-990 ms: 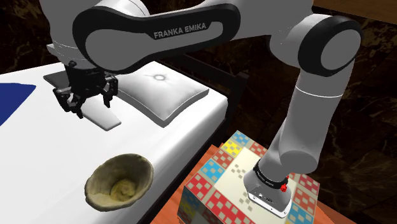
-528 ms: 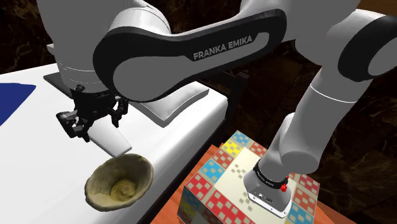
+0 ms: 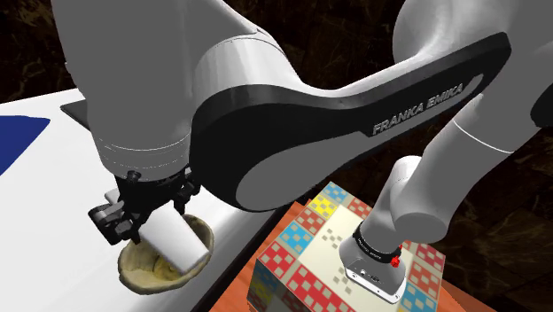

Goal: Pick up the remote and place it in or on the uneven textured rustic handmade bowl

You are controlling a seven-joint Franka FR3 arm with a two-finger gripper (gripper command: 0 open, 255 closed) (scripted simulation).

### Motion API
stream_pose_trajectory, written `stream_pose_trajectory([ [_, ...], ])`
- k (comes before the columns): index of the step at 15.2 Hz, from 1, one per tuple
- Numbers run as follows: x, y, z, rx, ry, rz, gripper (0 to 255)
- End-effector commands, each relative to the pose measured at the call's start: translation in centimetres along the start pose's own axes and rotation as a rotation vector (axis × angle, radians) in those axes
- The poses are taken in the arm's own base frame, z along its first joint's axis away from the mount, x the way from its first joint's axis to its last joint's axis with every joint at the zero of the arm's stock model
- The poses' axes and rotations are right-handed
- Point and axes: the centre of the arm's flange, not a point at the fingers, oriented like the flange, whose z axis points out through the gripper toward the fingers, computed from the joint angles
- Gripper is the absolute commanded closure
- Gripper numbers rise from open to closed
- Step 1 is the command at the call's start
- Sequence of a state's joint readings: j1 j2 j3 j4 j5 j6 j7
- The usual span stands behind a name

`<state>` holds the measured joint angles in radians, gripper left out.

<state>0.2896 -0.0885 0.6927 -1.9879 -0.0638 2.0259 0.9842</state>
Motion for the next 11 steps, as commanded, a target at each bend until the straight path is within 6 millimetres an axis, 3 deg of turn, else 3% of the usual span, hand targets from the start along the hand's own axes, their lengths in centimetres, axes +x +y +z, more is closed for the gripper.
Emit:
stream_pose_trajectory([
  [1,-1.1,-0.3,0.3,0.000,0.000,0.002,255],
  [11,-2.0,-0.2,5.5,0.000,0.000,0.002,255],
])
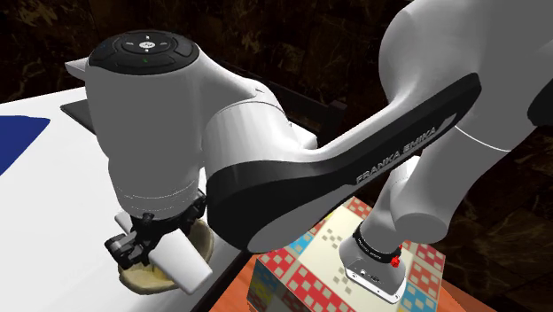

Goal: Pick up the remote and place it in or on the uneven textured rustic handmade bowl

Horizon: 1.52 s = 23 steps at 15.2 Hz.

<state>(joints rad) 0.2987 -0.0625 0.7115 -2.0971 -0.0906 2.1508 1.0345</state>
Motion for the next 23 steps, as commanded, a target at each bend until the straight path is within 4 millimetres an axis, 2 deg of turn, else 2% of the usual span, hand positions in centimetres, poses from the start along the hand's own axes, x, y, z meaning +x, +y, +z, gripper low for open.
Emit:
stream_pose_trajectory([
  [1,-0.1,0.0,1.1,0.001,0.000,0.000,255],
  [3,-0.3,0.0,2.2,0.001,0.000,0.000,255],
  [10,-0.3,0.0,2.2,0.001,0.000,0.000,255],
  [11,-0.3,0.0,2.2,0.001,0.000,0.000,0],
  [16,-0.3,0.0,2.2,0.001,0.000,0.000,0],
  [20,-0.3,0.0,-2.8,0.001,0.000,0.000,0],
  [23,-0.3,0.0,-2.8,0.001,0.000,0.000,0],
])
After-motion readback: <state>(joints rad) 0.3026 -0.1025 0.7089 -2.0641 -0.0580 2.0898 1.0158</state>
